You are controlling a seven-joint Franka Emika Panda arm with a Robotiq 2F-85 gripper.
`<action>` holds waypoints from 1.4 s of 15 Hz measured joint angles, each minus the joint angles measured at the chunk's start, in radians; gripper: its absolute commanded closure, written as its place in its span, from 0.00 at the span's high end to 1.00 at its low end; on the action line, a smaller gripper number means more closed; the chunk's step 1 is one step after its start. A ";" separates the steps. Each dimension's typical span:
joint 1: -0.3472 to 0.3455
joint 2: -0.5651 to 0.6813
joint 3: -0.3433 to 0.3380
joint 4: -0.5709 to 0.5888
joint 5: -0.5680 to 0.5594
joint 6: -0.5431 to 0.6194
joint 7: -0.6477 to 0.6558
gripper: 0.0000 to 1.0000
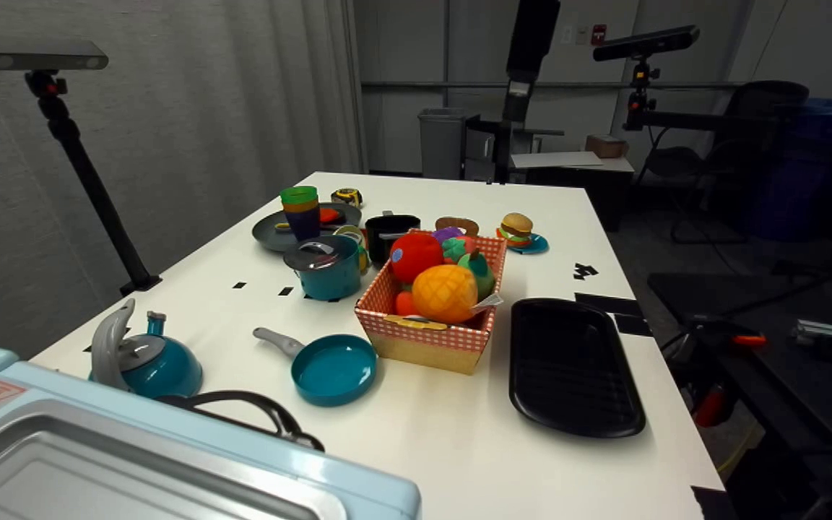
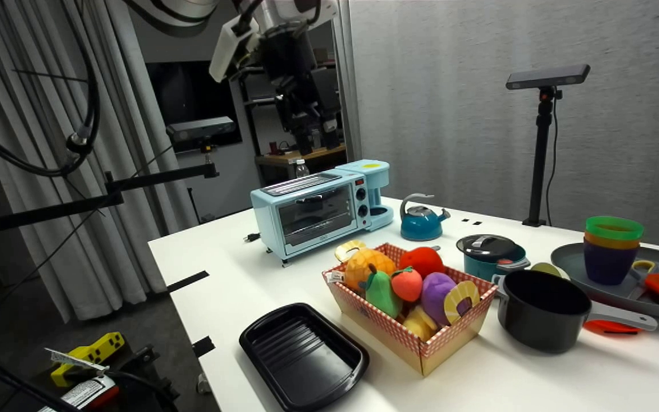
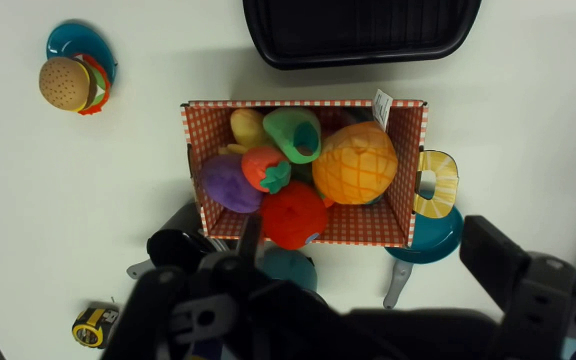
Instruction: Transfer the lid from the pot to the pan
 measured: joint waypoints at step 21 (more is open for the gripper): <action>0.000 0.221 -0.030 0.182 -0.009 0.121 0.046 1.00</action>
